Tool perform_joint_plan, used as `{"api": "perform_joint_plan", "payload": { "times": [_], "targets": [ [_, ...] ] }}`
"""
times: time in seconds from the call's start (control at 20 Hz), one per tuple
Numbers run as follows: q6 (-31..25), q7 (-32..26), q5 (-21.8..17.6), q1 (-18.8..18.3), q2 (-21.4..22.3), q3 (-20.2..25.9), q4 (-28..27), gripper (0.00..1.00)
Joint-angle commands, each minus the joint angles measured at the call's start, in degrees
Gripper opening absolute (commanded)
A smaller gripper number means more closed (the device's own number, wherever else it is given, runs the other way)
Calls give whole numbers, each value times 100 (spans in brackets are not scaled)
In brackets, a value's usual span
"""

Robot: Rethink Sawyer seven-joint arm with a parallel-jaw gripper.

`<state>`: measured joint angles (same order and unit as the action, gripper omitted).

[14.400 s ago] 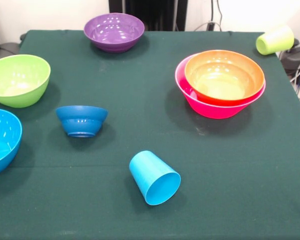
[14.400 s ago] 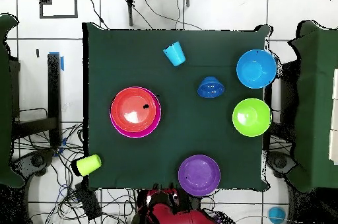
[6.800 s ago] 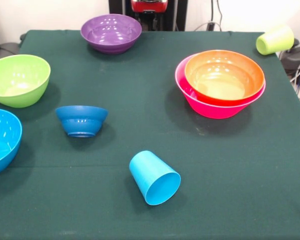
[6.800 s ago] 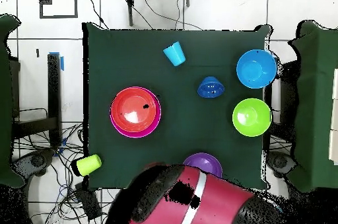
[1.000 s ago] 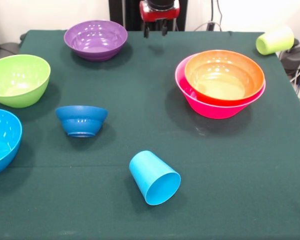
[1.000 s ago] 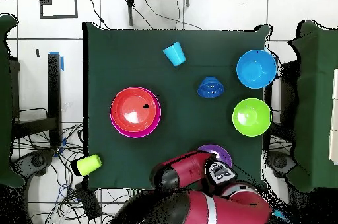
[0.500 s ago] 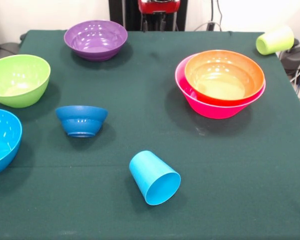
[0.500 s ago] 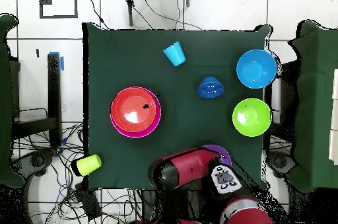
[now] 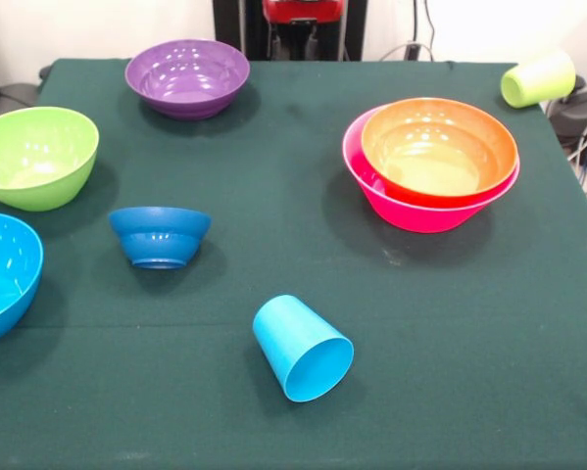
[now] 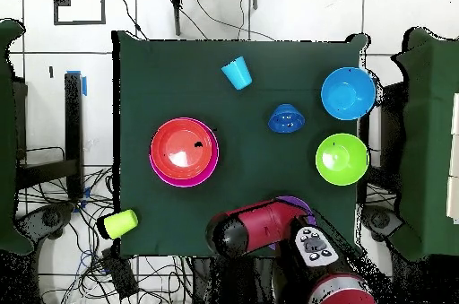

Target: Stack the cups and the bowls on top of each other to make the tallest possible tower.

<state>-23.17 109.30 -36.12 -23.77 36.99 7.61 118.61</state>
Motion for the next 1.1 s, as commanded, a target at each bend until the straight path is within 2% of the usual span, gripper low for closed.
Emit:
{"api": "perform_joint_plan", "payload": {
  "times": [0.05, 0.35, 0.75, 1.1],
  "targets": [
    [-338, -424, -100, -219, -263, 532, -321, 100],
    [-351, -685, -283, -523, -657, 621, -721, 100],
    [-416, -917, -472, -801, -954, 745, -1081, 100],
    [-340, -1000, -675, -1036, -1144, 791, -1192, 100]
  ]
}}
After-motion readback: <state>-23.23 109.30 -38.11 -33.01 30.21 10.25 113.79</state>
